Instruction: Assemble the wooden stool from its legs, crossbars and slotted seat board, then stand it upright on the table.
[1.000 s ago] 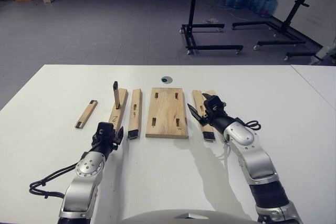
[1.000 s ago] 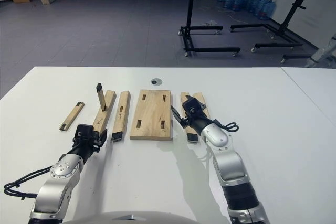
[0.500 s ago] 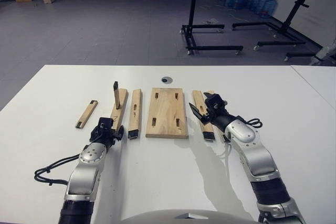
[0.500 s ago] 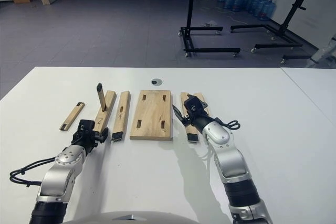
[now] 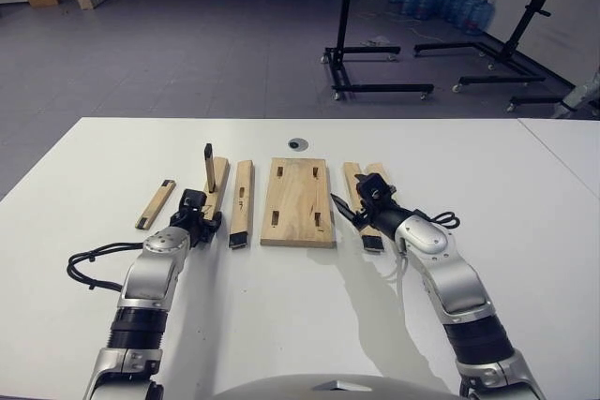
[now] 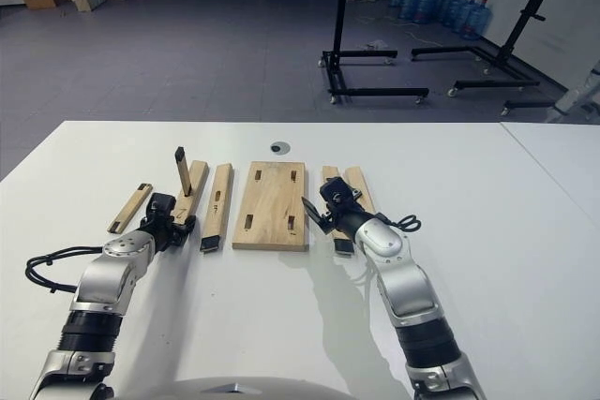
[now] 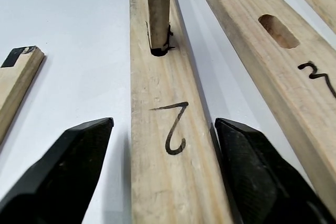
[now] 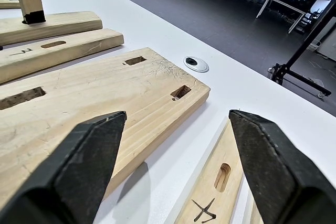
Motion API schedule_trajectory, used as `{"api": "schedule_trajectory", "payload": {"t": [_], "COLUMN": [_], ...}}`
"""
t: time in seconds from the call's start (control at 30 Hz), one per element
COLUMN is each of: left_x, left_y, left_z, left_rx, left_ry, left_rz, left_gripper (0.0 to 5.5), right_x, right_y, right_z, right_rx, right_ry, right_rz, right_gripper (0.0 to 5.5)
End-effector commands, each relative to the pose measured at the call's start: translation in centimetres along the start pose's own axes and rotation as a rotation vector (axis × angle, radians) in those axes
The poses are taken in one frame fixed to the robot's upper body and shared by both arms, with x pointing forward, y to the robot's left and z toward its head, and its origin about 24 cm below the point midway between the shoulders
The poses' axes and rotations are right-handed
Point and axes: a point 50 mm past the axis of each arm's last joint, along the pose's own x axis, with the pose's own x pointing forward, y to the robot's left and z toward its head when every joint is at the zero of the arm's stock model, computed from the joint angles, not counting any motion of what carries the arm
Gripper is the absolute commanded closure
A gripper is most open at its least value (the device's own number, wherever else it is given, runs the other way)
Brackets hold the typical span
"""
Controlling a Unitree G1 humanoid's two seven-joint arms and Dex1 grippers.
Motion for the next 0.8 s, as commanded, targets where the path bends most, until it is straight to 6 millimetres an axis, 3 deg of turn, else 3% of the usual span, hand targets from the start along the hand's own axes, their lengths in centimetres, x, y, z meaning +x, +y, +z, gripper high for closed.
{"api": "schedule_trajectory", "payload": {"t": [0.03,0.27,0.43,0.53,0.63,0.73,0.8], "left_x": [0.0,0.0,-0.1,-0.5,-1.2,-2.3,-2.8], "left_y": [-1.0,-1.1,-1.0,-0.1,0.1,-0.7,-1.8], "left_z": [-5.1,-5.6,-4.1,-0.9,4.1,8.2,9.4], "left_rx": [-0.05,-0.074,-0.139,-0.245,-0.33,-0.415,-0.447], "left_ry": [0.245,0.25,0.141,-0.056,-0.322,-0.554,-0.618], "left_rz": [-0.034,-0.027,0.003,0.097,0.104,-0.079,-0.264], "left_gripper": [2.59,3.47,3.47,3.47,3.47,3.47,3.48], "right_x": [0.1,0.2,0.3,0.3,0.4,0.3,-0.1], "right_y": [-0.5,-0.8,-1.2,-1.8,-2.3,-2.2,-1.7], "right_z": [0.8,0.9,1.2,1.7,2.3,3.5,4.6], "right_rx": [-0.024,-0.031,-0.027,-0.007,0.037,0.221,0.404], "right_ry": [-0.017,-0.028,-0.058,-0.092,-0.147,-0.257,-0.349], "right_rz": [-0.008,-0.022,-0.051,-0.07,-0.067,0.024,0.179], "right_gripper": [1.89,1.89,1.89,1.89,1.89,1.89,1.43]}}
